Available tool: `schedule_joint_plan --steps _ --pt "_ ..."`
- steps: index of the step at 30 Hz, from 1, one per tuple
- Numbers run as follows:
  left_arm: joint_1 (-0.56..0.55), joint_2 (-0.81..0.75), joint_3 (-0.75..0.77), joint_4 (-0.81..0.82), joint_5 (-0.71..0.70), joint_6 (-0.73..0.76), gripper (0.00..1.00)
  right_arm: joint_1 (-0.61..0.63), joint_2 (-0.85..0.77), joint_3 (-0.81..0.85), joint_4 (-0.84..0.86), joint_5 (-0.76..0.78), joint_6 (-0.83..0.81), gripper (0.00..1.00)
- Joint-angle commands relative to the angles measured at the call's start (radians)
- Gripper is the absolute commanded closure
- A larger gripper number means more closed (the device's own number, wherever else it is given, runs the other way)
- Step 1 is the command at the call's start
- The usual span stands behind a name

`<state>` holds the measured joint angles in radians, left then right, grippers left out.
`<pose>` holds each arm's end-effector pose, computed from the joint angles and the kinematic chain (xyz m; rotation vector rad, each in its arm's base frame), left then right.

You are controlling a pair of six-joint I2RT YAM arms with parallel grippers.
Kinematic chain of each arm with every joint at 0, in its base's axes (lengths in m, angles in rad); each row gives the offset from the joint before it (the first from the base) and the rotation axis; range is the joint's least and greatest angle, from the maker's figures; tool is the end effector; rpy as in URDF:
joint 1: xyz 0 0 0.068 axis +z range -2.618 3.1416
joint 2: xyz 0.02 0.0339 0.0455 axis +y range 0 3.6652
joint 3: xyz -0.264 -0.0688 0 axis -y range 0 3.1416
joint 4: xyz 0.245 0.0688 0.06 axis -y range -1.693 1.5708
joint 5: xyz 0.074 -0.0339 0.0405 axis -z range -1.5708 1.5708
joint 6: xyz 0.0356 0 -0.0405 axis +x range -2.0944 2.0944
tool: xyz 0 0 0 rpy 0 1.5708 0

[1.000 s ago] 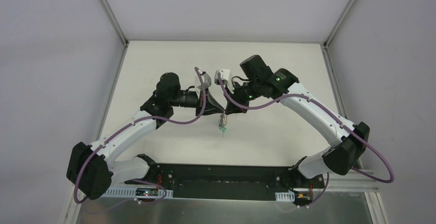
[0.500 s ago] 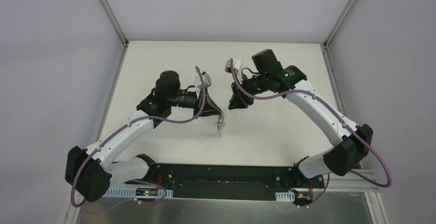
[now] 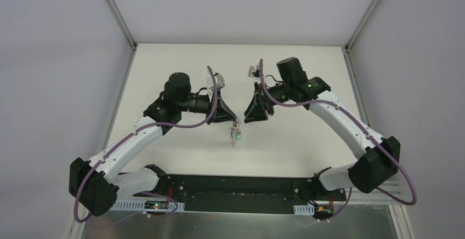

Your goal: Put the keys on the keyring

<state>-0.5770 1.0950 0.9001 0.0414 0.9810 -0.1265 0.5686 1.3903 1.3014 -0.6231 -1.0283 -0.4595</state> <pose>0.1882 -0.1578 0.3453 1.1262 1.4675 -1.3400 0.2296 0.1829 0.3509 -1.4790 1.5340 1.2150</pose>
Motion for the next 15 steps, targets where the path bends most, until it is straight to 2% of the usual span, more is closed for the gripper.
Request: schedule_joint_plan --steps 1,11,15 --pt "-0.007 -0.027 0.025 0.100 -0.016 -0.093 1.00 -0.005 -0.024 -0.032 0.103 -0.125 0.045 0.57" --pt "-0.007 -0.018 0.002 0.181 0.002 -0.169 1.00 0.001 -0.001 -0.048 0.155 -0.148 0.068 0.64" --pt "-0.007 -0.018 -0.005 0.195 0.003 -0.177 1.00 0.009 0.009 -0.039 0.154 -0.148 0.069 0.69"
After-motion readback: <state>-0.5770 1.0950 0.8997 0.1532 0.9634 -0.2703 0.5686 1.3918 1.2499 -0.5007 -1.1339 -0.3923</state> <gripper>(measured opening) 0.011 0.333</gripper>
